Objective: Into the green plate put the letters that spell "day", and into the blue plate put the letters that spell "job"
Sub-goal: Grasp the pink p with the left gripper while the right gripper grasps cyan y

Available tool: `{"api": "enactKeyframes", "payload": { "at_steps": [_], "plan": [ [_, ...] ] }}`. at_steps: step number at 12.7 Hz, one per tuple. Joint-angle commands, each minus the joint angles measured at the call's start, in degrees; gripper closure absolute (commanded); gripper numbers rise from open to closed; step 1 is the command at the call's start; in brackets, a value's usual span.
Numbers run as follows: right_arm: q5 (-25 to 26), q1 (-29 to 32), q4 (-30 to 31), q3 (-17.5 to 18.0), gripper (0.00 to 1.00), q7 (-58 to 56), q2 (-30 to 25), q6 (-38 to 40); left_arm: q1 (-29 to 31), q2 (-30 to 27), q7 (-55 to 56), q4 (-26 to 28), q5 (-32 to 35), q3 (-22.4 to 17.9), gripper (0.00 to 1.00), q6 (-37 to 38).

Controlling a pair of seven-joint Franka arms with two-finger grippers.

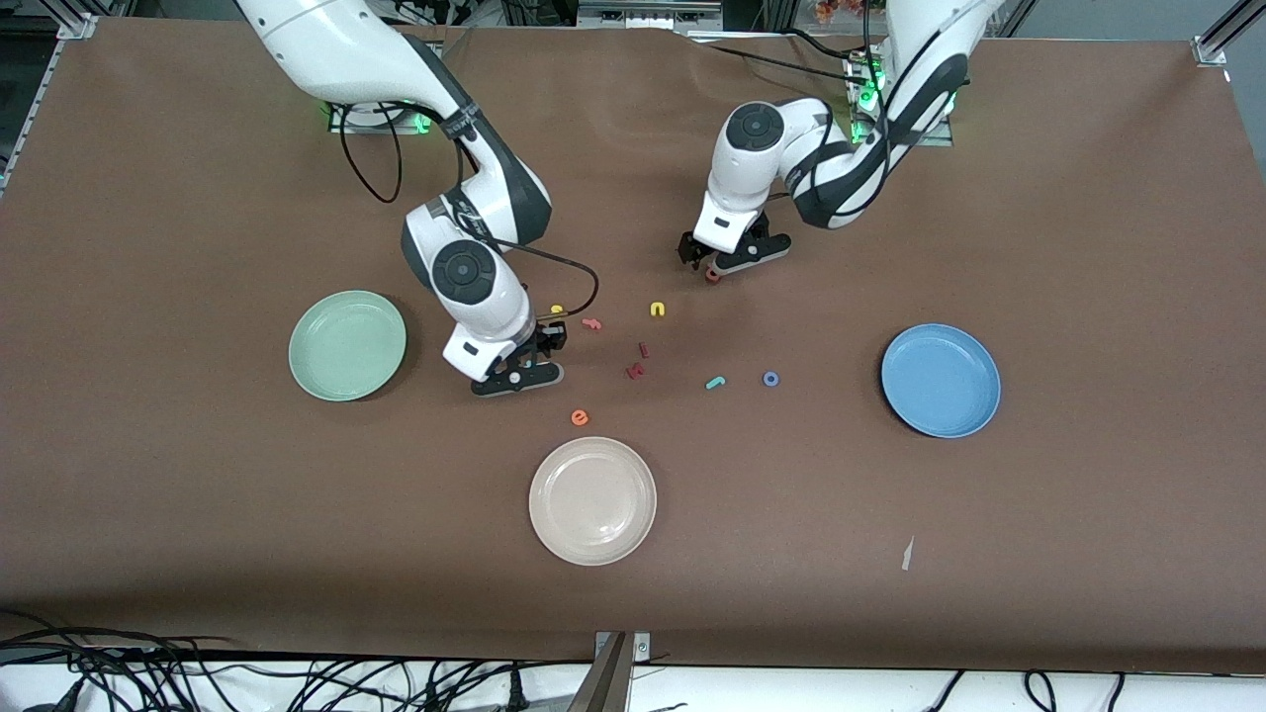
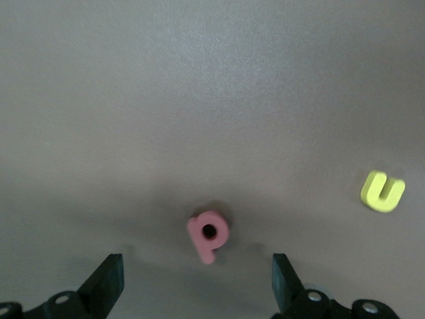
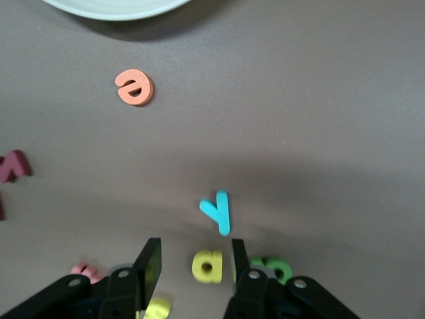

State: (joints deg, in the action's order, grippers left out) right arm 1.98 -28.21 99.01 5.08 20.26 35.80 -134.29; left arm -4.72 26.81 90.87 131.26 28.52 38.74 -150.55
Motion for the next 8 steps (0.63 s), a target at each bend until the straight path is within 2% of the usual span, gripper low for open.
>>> {"api": "enactKeyframes", "payload": {
  "at_steps": [1, 3, 6, 7, 8],
  "plan": [
    [3.9, -0.18, -0.75, -0.51, 0.49, -0.57, 2.6, -4.13, -0.03, 4.73, 5.0, -4.43, 2.41, -0.15, 0.01, 0.69],
    [4.09, -0.27, -0.84, -0.51, 0.49, -0.57, 3.48, -5.19, -0.03, 5.44, 5.28, -4.79, 2.5, -0.59, 0.02, 0.69],
    [3.91, -0.01, -0.84, -0.51, 0.5, -0.66, 6.21, -7.56, -0.12, 5.97, 6.68, -4.97, 2.41, -0.59, 0.22, 0.78],
    [3.82, 0.08, -0.93, -0.51, 0.56, -0.74, 6.04, -7.48, -0.12, 6.14, 7.29, -4.97, 2.41, -0.59, 0.3, 0.78],
    [3.82, -0.01, -0.93, -0.51, 0.67, -0.83, 6.03, -7.48, -0.12, 6.32, 7.56, -4.97, 2.41, -0.59, 0.35, 0.78]
  ]
}}
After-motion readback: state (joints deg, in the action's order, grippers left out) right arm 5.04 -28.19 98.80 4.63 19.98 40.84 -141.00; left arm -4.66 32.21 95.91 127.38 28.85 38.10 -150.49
